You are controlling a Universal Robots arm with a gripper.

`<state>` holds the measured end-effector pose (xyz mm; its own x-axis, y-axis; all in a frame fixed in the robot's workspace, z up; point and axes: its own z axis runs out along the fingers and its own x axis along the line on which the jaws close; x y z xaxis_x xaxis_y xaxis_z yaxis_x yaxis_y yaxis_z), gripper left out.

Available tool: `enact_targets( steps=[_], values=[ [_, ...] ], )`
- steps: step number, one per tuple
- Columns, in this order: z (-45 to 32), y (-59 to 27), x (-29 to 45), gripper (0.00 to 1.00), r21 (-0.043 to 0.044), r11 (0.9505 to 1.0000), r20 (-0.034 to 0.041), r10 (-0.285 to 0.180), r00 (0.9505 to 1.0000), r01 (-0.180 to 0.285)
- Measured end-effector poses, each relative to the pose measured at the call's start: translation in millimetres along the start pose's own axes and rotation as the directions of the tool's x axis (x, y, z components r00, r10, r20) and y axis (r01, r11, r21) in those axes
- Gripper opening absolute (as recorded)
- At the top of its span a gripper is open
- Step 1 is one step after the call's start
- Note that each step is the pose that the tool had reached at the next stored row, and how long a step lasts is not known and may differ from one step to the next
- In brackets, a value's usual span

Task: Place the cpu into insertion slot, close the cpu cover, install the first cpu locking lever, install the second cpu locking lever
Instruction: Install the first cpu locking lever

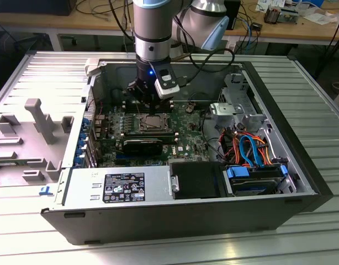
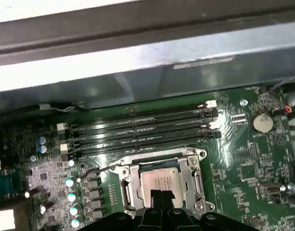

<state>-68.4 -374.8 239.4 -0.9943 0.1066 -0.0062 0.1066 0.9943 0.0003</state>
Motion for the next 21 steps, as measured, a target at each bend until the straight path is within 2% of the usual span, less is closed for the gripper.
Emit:
enact_targets(
  steps=[2,5,10,15,19,21],
  values=[
    [0.2,0.0,0.0,0.11,-0.0002,0.9993,0.0001,-0.037,0.9993,0.037],
    [0.6,0.0,0.0,0.11,-0.0006,0.9953,0.0000,-0.096,0.9953,0.096],
    [1.4,0.0,0.0,0.11,-0.0012,0.9811,0.0001,-0.194,0.9811,0.194],
    [1.6,0.0,0.8,0.11,-0.0016,0.9802,0.0004,-0.198,0.9802,0.198],
    [1.4,-1.8,15.9,0.11,-0.0012,0.9803,0.0017,-0.198,0.9803,0.198],
    [1.3,-2.4,21.1,0.11,-0.0013,0.9803,0.0020,-0.197,0.9803,0.197]
  ],
)
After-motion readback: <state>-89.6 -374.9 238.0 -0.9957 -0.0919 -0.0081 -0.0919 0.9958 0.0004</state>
